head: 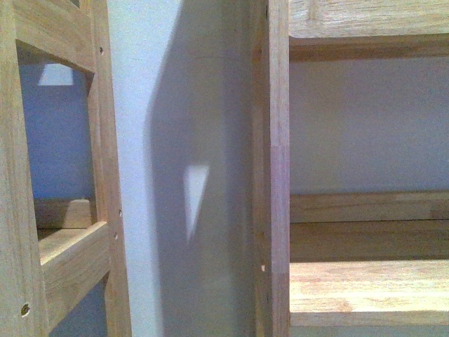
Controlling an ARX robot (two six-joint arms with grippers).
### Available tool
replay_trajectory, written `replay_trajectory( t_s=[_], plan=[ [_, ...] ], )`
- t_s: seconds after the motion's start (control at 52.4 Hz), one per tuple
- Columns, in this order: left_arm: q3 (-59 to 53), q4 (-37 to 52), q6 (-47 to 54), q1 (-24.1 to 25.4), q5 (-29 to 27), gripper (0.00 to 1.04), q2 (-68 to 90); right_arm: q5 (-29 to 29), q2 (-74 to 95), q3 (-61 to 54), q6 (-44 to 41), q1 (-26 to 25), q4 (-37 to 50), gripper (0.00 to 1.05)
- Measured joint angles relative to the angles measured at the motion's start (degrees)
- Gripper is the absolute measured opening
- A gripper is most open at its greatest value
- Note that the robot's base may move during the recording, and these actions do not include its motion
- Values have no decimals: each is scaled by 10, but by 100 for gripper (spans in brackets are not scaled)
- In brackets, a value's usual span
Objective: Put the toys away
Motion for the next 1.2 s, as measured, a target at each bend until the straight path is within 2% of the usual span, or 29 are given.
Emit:
replay_trajectory(
  t_s=[0.744,0.954,1.126,1.202],
  plan=[
    [0,0,0,0,0,98,0,-1,-45,-46,0,-1,9,4],
    [0,0,0,0,0,98,0,-1,-45,-46,-1,-1,9,31],
    [0,0,0,0,0,98,0,-1,-45,-46,-1,-1,9,69],
    [0,0,0,0,0,98,0,-1,-45,-46,-1,-1,9,80]
  ],
)
